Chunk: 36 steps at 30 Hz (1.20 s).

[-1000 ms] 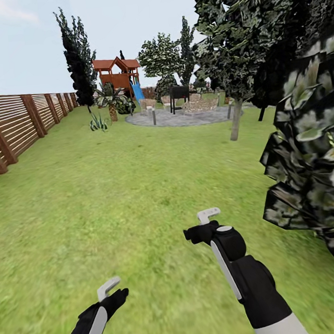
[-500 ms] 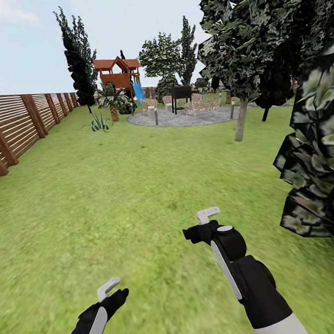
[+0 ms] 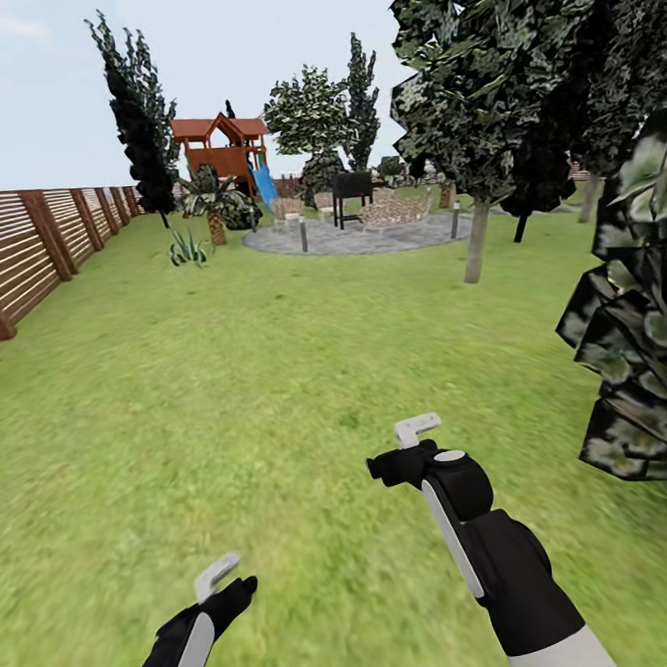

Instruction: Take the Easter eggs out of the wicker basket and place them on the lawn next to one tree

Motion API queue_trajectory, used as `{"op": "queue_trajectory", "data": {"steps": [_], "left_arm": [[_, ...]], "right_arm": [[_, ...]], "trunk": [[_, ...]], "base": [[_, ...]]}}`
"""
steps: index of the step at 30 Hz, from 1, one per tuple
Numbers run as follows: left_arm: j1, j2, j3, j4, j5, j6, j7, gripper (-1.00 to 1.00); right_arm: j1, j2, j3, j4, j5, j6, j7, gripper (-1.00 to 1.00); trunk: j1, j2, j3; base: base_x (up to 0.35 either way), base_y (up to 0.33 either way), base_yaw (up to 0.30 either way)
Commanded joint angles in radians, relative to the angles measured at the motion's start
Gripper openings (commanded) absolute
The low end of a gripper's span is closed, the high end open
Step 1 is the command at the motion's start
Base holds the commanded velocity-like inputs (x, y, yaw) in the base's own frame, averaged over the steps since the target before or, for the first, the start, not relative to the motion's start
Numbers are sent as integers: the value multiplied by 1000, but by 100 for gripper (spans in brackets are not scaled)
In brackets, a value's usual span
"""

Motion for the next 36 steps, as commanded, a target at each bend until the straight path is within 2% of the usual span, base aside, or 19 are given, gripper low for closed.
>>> {"op": "queue_trajectory", "data": {"steps": [1, 26, 36], "left_arm": [[0, 0, 2, -2, 11, 6, 5, 100], [0, -1, 3, 1, 12, 4, 6, 100], [0, -1, 3, 1, 13, 3, 6, 100]], "right_arm": [[-1, 0, 1, -1, 6, 6, 0, 100], [-1, -1, 1, -2, 6, 7, 0, 100], [0, -1, 3, -16, 6, 7, 1, 100]], "trunk": [[0, -1, -1], [0, -1, -1], [0, -1, -1]], "base": [[240, 255, -236], [239, 256, -260], [238, 257, -27]]}}
